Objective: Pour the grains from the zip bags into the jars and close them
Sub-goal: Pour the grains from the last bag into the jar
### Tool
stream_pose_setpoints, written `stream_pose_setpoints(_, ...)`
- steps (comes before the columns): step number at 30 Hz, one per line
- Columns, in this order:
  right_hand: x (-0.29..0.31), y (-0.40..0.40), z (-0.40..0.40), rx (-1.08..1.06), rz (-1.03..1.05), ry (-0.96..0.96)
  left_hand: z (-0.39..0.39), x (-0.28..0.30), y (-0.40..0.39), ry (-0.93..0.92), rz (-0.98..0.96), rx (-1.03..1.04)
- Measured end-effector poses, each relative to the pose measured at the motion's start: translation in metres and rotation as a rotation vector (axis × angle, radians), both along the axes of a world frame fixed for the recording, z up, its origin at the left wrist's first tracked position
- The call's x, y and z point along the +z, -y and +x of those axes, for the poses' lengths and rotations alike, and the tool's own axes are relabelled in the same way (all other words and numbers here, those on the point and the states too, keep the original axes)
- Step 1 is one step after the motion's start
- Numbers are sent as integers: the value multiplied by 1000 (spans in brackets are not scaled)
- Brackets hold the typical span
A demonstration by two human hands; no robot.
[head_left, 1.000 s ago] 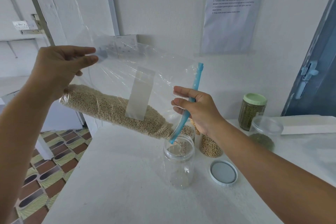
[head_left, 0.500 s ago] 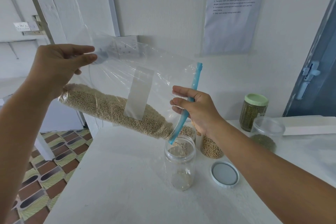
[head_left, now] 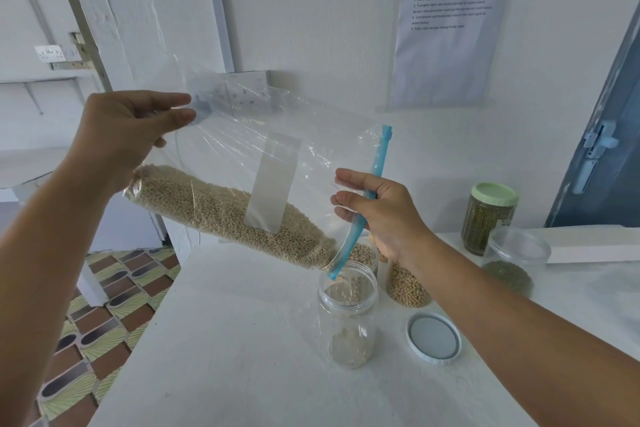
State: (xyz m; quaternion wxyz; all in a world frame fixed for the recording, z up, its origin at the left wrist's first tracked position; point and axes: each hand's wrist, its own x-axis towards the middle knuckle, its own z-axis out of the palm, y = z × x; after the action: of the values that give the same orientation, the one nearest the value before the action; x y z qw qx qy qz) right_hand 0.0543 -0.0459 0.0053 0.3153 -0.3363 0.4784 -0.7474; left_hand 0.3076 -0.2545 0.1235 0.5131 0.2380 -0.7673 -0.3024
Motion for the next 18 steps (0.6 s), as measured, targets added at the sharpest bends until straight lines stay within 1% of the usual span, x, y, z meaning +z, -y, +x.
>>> stream_pose_setpoints(18, -7, 3, -5, -31, 9, -15, -3, 1, -5, -13, 21, -15)
